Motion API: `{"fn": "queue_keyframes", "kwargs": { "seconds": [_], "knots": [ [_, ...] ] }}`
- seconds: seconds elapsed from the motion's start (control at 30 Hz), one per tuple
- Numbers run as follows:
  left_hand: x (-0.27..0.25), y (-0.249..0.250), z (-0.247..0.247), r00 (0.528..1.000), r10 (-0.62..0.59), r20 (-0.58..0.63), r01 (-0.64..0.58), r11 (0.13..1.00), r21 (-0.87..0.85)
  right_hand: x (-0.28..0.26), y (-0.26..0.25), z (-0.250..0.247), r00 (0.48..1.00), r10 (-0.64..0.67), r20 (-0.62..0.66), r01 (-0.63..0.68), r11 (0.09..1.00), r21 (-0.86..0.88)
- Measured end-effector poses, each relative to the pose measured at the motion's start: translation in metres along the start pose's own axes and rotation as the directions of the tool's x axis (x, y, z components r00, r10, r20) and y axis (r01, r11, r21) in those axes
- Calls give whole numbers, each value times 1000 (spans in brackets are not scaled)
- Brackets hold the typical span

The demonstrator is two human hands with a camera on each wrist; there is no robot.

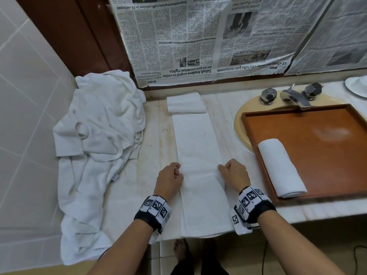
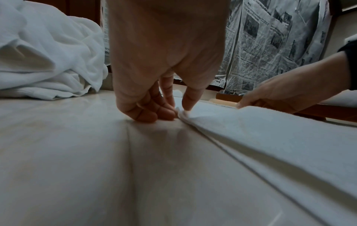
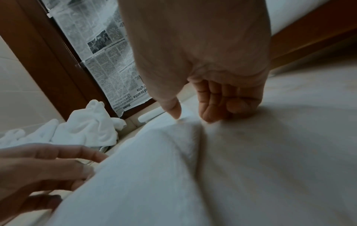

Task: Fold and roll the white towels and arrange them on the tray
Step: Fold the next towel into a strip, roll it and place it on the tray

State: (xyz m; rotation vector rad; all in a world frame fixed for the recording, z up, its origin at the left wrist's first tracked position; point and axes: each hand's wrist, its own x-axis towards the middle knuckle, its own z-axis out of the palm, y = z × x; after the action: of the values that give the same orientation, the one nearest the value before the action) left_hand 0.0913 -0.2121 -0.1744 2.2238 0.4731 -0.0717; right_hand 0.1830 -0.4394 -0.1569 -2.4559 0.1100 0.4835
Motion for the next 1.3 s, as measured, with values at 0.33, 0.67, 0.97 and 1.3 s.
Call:
{"fn": "queue_keyframes", "kwargs": {
  "seconds": [0.33, 0.67, 0.97, 1.3],
  "knots": [
    [5, 12, -1, 994, -77, 80, 55, 967, 249, 5, -6, 0, 957, -279, -81, 237, 911, -336],
    [53, 29, 43, 999, -4, 51, -22, 866, 499, 41, -36, 45, 781, -518, 348, 624, 642, -446],
    [37, 3, 15, 981, -175, -86, 195, 868, 457, 65, 16, -6, 921, -341, 188, 388, 780, -491],
    [32, 15, 38, 998, -57, 26, 36, 855, 517, 47, -4, 31, 774, -523, 356, 632, 608, -482]
  ]
}}
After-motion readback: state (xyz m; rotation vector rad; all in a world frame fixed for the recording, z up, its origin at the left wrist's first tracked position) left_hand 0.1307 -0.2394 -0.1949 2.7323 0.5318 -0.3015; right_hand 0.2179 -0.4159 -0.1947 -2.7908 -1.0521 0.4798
